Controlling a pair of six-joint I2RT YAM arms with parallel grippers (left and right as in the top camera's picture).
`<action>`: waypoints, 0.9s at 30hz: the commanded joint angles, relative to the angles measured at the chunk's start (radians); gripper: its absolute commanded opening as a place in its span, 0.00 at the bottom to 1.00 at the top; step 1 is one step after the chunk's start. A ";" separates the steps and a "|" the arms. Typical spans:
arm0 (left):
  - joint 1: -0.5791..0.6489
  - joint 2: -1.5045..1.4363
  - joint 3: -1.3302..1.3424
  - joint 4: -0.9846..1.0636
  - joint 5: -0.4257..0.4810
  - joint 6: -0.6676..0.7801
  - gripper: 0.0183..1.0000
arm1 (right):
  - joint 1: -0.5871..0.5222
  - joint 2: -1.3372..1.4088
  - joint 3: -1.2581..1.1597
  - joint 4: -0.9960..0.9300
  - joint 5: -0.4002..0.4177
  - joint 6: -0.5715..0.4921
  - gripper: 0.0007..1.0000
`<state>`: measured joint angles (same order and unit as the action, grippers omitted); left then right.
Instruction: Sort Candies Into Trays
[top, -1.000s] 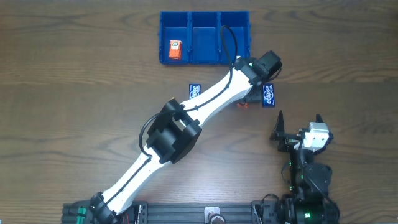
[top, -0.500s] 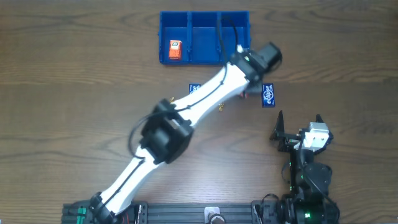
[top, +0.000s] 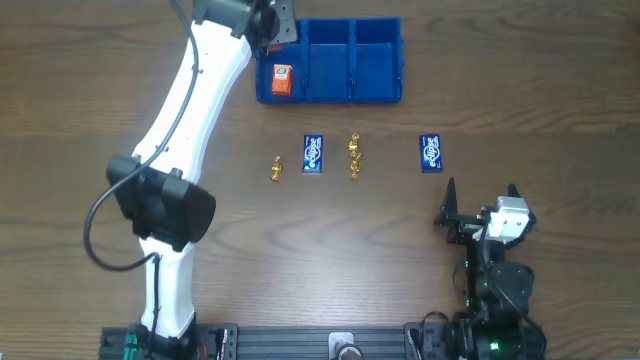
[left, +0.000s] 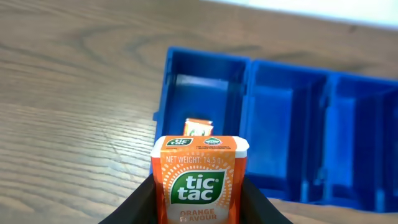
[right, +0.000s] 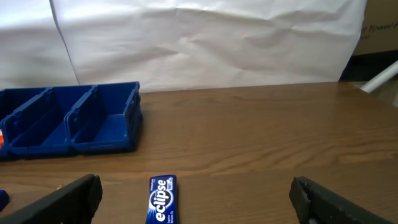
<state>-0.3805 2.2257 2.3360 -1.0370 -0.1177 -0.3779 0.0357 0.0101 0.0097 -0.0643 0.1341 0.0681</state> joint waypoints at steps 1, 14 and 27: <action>0.009 0.090 -0.008 0.002 0.045 0.109 0.20 | -0.004 -0.007 -0.002 -0.003 0.002 0.010 1.00; 0.016 0.158 -0.009 -0.001 0.062 0.138 0.20 | -0.004 -0.007 -0.002 -0.003 0.002 0.010 1.00; 0.025 0.181 -0.009 0.002 0.063 0.138 0.23 | -0.004 -0.007 -0.002 -0.003 0.002 0.010 1.00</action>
<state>-0.3668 2.3943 2.3333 -1.0359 -0.0574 -0.2569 0.0357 0.0101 0.0097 -0.0643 0.1341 0.0681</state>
